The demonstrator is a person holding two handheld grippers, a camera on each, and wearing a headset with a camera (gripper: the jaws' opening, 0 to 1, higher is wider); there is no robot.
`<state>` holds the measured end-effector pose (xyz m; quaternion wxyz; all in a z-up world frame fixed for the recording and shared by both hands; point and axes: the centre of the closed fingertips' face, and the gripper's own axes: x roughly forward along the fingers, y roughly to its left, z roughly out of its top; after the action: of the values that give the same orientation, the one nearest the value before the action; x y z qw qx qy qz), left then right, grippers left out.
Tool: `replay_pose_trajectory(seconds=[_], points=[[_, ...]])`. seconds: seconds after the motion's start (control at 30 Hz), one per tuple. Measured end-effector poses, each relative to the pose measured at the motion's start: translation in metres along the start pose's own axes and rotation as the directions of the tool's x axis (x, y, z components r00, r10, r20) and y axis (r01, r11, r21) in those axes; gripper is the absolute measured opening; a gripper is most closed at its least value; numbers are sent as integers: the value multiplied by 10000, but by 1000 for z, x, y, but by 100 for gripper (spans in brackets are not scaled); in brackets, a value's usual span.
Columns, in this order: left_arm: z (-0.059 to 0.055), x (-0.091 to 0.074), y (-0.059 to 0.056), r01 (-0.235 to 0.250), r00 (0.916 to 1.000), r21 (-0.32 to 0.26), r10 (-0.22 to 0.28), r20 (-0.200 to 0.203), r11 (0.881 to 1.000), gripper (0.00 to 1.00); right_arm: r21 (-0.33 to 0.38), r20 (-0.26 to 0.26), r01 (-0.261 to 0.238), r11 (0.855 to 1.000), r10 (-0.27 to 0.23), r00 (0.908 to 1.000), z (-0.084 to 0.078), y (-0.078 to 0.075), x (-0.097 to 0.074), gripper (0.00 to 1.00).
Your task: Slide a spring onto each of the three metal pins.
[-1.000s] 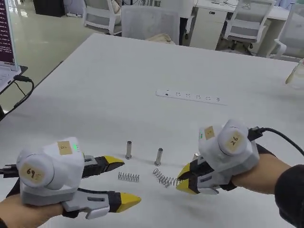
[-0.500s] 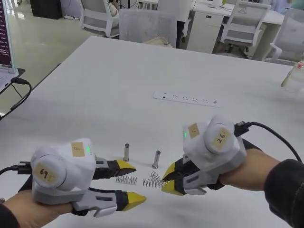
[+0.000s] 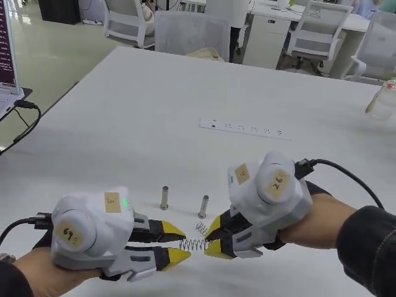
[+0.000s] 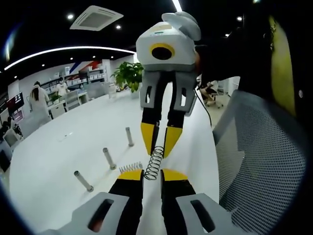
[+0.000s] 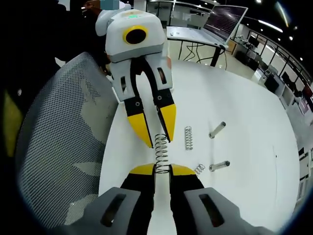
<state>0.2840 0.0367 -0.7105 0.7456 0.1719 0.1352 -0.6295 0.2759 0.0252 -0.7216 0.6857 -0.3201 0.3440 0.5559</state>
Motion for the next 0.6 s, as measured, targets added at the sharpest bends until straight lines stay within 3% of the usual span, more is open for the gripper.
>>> replay_pose_trajectory(seconds=[0.3,0.6], points=[[-6,3,-2,72,9995,371,-60,-307,9993,4,-42,58,-134,9999,134,9999,2,2,-2,8],[-8,3,-4,98,9991,558,-74,-423,9984,3,-93,428,-132,9999,136,9990,14,5,-11,7]])
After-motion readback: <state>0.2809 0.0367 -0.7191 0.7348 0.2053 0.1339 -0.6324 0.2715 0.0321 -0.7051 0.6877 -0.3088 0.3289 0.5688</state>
